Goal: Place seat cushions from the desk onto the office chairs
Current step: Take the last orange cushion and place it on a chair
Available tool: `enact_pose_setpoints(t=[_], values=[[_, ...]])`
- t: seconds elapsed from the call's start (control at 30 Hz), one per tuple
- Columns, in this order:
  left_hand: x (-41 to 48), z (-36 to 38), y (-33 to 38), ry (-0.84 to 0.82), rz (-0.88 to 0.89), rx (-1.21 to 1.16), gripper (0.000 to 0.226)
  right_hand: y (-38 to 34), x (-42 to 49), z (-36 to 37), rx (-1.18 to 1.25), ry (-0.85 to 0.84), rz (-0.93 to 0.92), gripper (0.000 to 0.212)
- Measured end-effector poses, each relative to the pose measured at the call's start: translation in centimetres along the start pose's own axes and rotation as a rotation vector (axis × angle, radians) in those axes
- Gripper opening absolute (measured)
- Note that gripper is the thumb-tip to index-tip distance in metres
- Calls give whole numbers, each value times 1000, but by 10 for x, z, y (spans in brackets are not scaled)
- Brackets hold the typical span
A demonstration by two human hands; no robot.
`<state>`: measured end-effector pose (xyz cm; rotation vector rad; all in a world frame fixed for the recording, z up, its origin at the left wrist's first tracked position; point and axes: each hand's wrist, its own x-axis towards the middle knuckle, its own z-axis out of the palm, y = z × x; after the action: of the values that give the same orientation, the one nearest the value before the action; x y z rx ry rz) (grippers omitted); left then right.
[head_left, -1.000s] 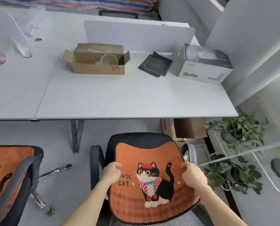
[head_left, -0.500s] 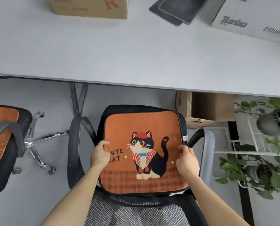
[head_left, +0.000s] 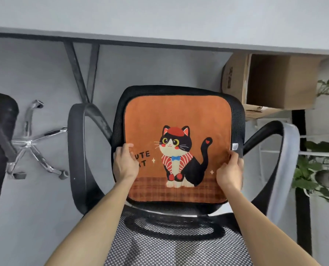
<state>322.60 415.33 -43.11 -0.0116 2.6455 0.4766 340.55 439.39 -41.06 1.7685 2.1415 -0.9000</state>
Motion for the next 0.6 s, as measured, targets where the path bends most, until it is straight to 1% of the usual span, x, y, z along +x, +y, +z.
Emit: enact_pose_setpoints(t=[0.1, 0.23, 0.5, 0.57, 0.6], values=[[4, 3, -5, 28, 47, 56, 29, -1, 0, 4, 3, 26, -20, 56], [8, 4, -6, 53, 66, 86, 27, -2, 2, 6, 8, 42, -38, 55], [9, 6, -2, 65, 75, 45, 29, 4, 9, 9, 2, 76, -74, 50], [4, 5, -8, 77, 156, 121, 36, 6, 8, 13, -62, 110, -72, 48], [0, 6, -11, 71, 248, 209, 45, 7, 7, 15, -113, 144, -83, 48]])
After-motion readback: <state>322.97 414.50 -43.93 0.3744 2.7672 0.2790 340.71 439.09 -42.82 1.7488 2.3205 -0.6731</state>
